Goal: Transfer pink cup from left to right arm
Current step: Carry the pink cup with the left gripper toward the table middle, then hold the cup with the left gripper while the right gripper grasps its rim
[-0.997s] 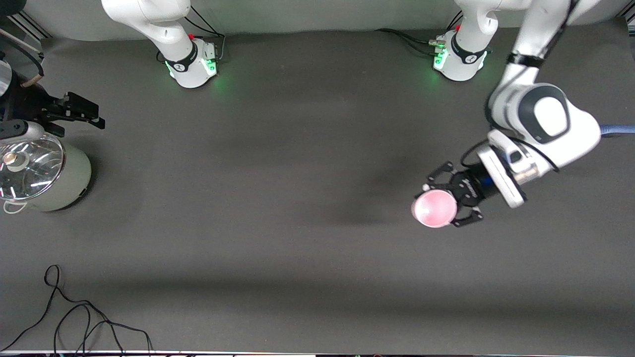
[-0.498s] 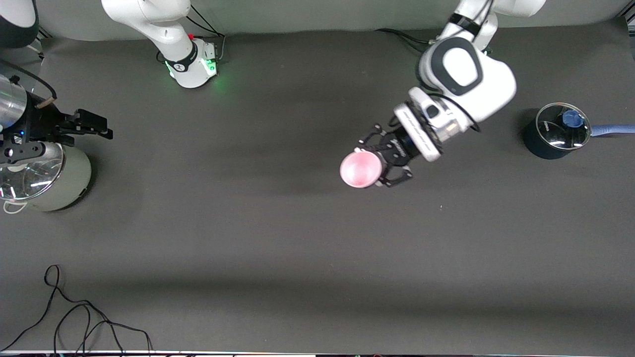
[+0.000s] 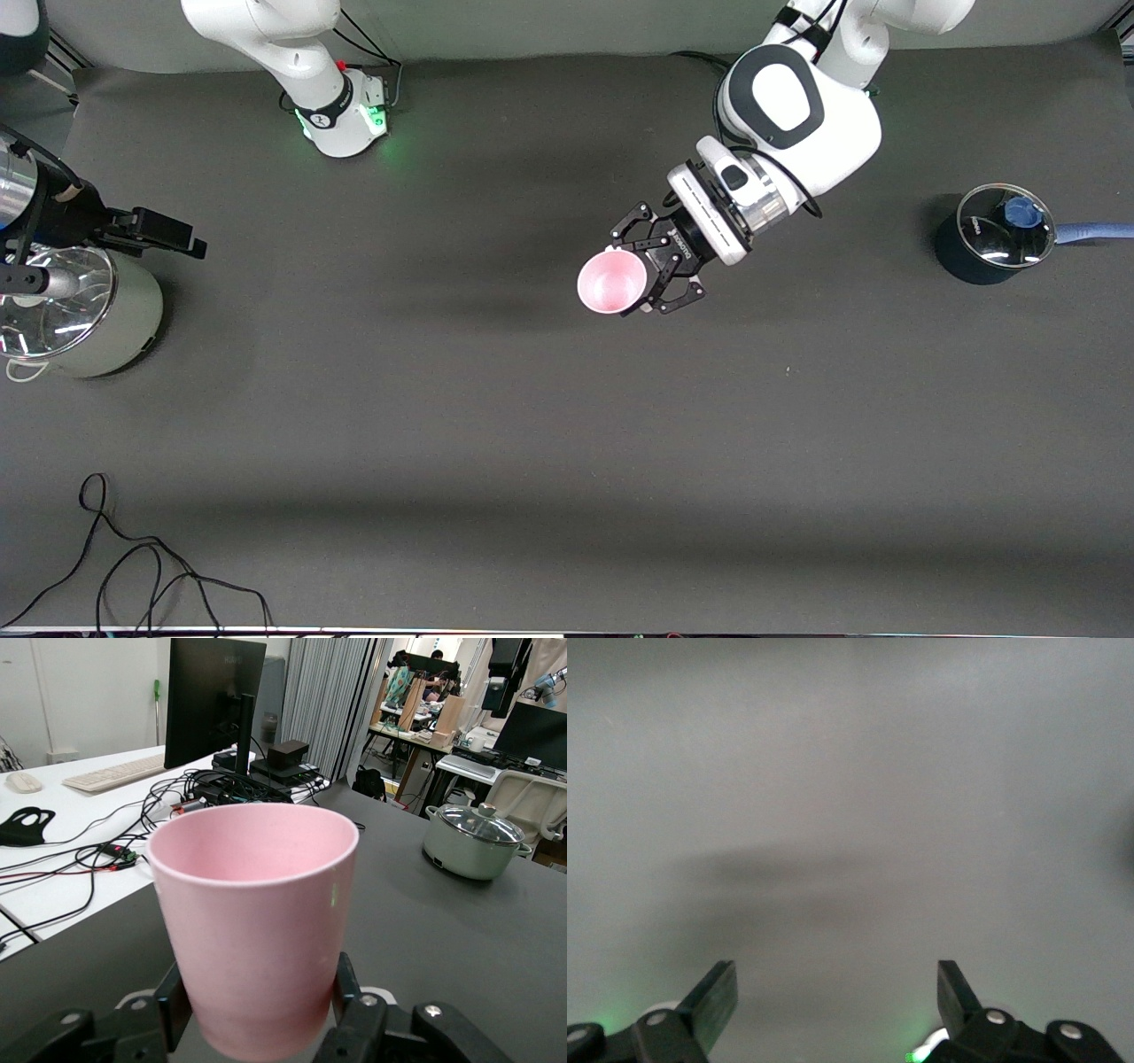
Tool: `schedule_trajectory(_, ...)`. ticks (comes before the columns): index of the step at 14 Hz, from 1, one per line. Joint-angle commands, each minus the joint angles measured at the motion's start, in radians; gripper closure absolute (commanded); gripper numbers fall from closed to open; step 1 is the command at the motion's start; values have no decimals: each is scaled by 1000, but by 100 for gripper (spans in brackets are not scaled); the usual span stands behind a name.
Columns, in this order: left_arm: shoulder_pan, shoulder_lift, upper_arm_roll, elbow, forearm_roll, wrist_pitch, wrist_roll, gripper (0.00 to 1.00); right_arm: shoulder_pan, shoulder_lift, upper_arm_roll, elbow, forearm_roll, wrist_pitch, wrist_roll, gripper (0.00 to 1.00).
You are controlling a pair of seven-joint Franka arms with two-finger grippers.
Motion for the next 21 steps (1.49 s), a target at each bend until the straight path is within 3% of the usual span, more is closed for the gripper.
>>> schedule_trajectory(1, -6, -41, 6, -4, -14, -5, -21, 48, 7, 30, 29, 85, 114, -20, 228, 0)
schedule_trajectory(5, -6, -52, 7, -4, -13, -7, -26, 48, 53, 122, 107, 264, 159, -10, 484, 0)
schedule_trajectory(8, -6, -52, 7, -6, -14, -5, -29, 48, 153, 196, 109, 365, 162, 64, 708, 0)
schedule_trajectory(13, -7, -43, 7, -6, -14, -3, -29, 48, 327, 253, 107, 393, 149, 313, 955, 0)
schedule_trajectory(17, -7, -25, 9, -6, -14, 4, -26, 48, 436, 296, 105, 395, 143, 467, 992, 0)
schedule_trajectory(21, -7, -22, 9, -7, -13, 6, -26, 48, 545, 381, 105, 453, 42, 562, 1069, 0)
